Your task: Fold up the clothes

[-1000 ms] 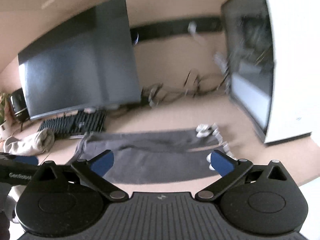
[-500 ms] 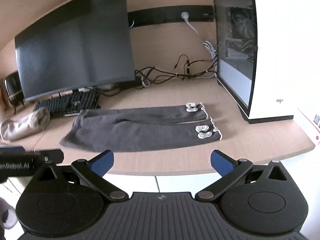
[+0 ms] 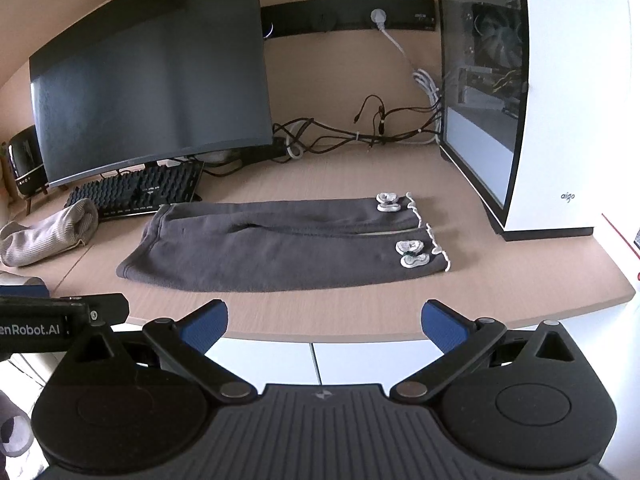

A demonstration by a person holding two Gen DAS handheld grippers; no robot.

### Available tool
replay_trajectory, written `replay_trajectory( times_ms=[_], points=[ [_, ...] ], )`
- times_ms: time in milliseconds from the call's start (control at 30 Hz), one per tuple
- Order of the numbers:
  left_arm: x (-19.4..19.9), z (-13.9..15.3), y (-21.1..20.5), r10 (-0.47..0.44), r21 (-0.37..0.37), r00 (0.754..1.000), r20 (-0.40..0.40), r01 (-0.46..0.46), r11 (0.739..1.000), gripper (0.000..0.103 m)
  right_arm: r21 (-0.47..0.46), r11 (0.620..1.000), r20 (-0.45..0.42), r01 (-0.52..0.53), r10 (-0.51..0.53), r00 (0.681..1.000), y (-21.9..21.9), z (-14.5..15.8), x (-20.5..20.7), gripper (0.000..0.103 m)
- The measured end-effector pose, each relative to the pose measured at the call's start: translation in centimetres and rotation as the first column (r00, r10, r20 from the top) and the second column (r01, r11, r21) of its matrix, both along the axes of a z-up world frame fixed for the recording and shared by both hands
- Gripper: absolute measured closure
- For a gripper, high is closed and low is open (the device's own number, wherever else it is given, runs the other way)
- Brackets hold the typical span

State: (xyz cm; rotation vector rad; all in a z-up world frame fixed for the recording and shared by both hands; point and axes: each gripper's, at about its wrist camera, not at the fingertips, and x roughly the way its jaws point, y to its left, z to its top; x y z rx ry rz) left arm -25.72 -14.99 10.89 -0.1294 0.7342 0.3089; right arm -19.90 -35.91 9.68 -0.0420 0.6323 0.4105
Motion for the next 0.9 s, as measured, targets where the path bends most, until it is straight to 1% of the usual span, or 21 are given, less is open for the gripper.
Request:
replay_trajectory(
  times_ms=[433, 900],
  points=[
    [0.5, -0.6, 0.8, 0.010, -0.011, 1.000, -0.030, -0.010, 1.000, 0.000, -0.009, 1.000, -0.037, 0.022, -0.023, 0.999, 1.4, -0.4, 0.3, 0.000],
    [0.8, -0.5, 1.0, 0.024, -0.007, 0.999, -0.035, -0.024, 1.000, 0.000, -0.006, 0.999, -0.028, 0.032, -0.032, 0.999, 2.0, -0.4, 0.7, 0.000]
  ],
)
